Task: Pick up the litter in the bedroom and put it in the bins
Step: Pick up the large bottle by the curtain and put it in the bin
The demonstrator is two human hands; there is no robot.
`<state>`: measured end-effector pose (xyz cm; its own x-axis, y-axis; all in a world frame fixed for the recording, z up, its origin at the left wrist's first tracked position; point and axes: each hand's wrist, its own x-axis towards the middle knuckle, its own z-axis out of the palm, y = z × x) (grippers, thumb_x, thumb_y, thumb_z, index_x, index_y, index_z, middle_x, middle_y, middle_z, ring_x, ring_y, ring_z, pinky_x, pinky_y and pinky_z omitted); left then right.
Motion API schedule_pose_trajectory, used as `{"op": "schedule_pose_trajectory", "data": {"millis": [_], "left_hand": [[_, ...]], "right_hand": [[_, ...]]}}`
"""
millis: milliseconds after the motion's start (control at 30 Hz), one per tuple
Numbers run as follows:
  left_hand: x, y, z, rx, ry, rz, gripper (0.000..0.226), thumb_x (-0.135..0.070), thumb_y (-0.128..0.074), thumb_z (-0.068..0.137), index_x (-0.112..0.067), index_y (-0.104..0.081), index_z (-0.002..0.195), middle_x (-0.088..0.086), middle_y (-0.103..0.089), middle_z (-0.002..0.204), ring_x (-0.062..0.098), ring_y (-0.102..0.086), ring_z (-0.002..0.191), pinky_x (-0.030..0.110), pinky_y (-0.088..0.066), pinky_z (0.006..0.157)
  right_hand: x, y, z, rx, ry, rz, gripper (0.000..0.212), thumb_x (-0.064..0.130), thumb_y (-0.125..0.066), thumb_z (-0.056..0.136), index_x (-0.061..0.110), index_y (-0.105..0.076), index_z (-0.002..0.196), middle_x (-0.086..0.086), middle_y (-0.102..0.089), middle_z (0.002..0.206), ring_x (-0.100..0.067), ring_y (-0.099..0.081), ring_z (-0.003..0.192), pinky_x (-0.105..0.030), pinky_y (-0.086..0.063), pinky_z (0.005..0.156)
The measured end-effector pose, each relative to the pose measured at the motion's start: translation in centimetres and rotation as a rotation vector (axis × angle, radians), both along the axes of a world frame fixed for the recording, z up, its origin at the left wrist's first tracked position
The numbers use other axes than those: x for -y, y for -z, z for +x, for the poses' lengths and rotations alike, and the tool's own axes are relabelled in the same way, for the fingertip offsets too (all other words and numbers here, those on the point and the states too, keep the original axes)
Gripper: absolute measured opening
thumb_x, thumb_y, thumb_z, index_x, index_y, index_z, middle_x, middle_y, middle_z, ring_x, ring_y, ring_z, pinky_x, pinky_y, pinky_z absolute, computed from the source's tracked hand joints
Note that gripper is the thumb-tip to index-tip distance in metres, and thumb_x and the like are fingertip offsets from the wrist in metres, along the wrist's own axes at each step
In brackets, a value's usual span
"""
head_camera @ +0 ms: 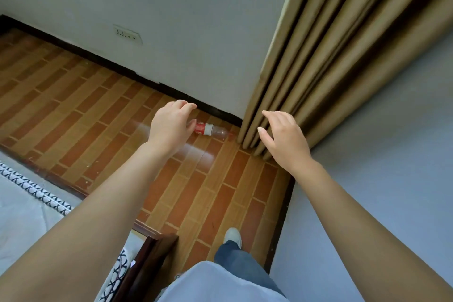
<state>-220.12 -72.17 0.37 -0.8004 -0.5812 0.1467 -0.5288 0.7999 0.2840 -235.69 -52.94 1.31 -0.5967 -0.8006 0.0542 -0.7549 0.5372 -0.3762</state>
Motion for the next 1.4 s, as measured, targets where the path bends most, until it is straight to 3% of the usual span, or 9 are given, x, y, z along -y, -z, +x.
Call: {"op": "schedule_pose_trajectory", "data": {"millis": [267, 533, 967, 1200, 1400], "left_hand": [[3.2, 3.5, -4.5, 0.072, -0.063, 0.026, 0.036, -0.02, -0.054, 0.09, -0.009, -0.055, 0.124, 0.012, -0.059, 0.124, 0.031, -0.055, 0.112, 0.041, -0.046, 0.087], [8.1, 11.8, -8.2, 0.125, 0.037, -0.032, 0.033, -0.013, -0.066, 0.079, -0.001, -0.062, 0.109, 0.018, -0.067, 0.102, 0.036, -0.065, 0.088, 0.041, -0.053, 0.07], [16.6, 41.3, -13.7, 0.274, 0.052, 0.087, 0.038, -0.012, -0.066, 0.077, -0.004, -0.059, 0.114, 0.019, -0.064, 0.109, 0.039, -0.061, 0.094, 0.043, -0.052, 0.074], [18.9, 58.2, -15.8, 0.322, 0.039, 0.154, 0.047, -0.026, -0.056, 0.086, -0.012, -0.047, 0.13, 0.013, -0.051, 0.132, 0.033, -0.049, 0.12, 0.043, -0.045, 0.093], [19.4, 69.0, -16.7, 0.43, -0.011, 0.223, 0.051, -0.031, -0.053, 0.089, -0.017, -0.039, 0.136, 0.01, -0.041, 0.143, 0.029, -0.045, 0.126, 0.041, -0.047, 0.095]], "right_hand": [[4.8, 4.6, -6.3, 0.043, -0.092, 0.006, 0.047, 0.029, -0.044, 0.094, 0.009, -0.039, 0.136, -0.007, -0.051, 0.135, -0.023, -0.04, 0.129, -0.037, -0.034, 0.107], [9.6, 12.3, -10.8, 0.088, -0.126, 0.074, 0.048, 0.03, -0.046, 0.094, 0.01, -0.038, 0.137, -0.007, -0.05, 0.136, -0.022, -0.04, 0.13, -0.036, -0.033, 0.107], [18.4, 40.0, -15.0, 0.191, -0.043, 0.188, 0.056, 0.035, -0.046, 0.093, 0.016, -0.027, 0.142, -0.002, -0.038, 0.146, -0.016, -0.029, 0.137, -0.03, -0.028, 0.11], [21.2, 55.7, -16.7, 0.223, -0.018, 0.211, 0.061, 0.036, -0.05, 0.091, 0.016, -0.025, 0.143, -0.002, -0.037, 0.146, -0.016, -0.028, 0.137, -0.03, -0.029, 0.11], [23.2, 65.8, -18.2, 0.214, -0.033, 0.234, 0.062, 0.033, -0.053, 0.09, 0.016, -0.025, 0.143, -0.003, -0.036, 0.147, -0.018, -0.029, 0.137, -0.032, -0.028, 0.11]]}}
